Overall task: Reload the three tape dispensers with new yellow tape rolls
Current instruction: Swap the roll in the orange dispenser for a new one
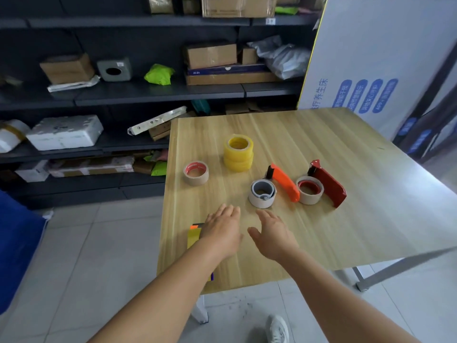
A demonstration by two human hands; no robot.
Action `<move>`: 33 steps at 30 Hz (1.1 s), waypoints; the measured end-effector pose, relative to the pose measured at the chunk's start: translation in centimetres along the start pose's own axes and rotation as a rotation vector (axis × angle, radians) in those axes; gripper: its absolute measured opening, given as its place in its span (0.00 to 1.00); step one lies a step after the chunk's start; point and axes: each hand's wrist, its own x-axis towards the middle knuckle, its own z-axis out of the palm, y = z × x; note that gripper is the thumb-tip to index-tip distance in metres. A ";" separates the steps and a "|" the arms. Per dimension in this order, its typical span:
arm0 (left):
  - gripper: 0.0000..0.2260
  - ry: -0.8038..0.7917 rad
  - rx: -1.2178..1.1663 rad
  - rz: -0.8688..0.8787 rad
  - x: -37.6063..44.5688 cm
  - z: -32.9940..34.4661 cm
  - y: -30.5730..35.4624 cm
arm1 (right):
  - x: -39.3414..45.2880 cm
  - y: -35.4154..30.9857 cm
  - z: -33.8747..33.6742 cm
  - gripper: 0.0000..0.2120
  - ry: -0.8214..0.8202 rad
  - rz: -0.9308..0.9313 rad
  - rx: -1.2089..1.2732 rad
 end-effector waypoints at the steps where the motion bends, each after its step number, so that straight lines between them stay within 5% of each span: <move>1: 0.31 -0.005 0.001 -0.003 0.9 0.1 0.6 | 0.7 0.8 -0.4 0.29 -0.004 -0.004 -0.003; 16: 0.37 -0.042 -0.150 -0.290 14.7 0.7 7.2 | 14.8 9.7 -5.7 0.28 -0.072 -0.322 -0.184; 21: 0.33 -0.055 -0.210 -0.404 16.3 0.7 7.3 | 17.0 9.8 -5.0 0.35 -0.140 -0.418 -0.247; 33: 0.36 -0.130 -0.300 -0.374 17.6 0.4 5.6 | 18.8 9.0 -4.8 0.43 -0.221 -0.528 -0.435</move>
